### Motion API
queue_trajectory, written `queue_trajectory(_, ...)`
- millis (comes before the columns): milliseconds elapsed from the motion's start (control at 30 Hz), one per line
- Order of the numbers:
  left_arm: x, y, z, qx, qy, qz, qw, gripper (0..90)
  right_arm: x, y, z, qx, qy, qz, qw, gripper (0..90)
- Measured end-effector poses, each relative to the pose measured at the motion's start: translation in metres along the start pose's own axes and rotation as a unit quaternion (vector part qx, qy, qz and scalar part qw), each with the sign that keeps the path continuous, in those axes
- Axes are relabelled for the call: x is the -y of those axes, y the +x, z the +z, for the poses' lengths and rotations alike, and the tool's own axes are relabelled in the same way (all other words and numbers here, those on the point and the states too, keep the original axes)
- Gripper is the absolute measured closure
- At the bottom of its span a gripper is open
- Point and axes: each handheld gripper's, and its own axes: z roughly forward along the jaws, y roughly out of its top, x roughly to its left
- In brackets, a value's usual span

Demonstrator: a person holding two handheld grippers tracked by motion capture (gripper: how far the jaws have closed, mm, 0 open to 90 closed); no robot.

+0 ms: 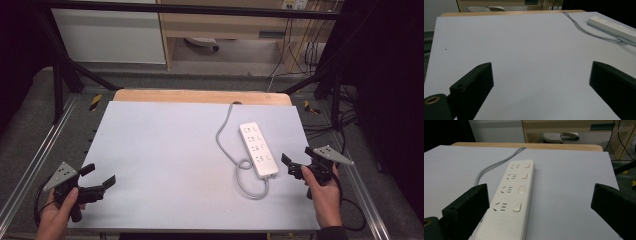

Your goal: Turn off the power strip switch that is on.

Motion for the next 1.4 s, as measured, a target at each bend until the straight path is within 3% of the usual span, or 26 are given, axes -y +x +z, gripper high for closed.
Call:
queue_trajectory(467,0.0,0.0,0.0,0.0,0.002,0.002,1.0,5.3,-0.024,0.003,0.011,-0.01,-0.003,-0.008,0.9999,2.3)
queue_trajectory(1400,0.0,0.0,0.0,-0.001,0.003,0.001,1.0,5.3,-0.046,0.009,0.043,-0.016,0.015,-0.022,0.9995,7.7)
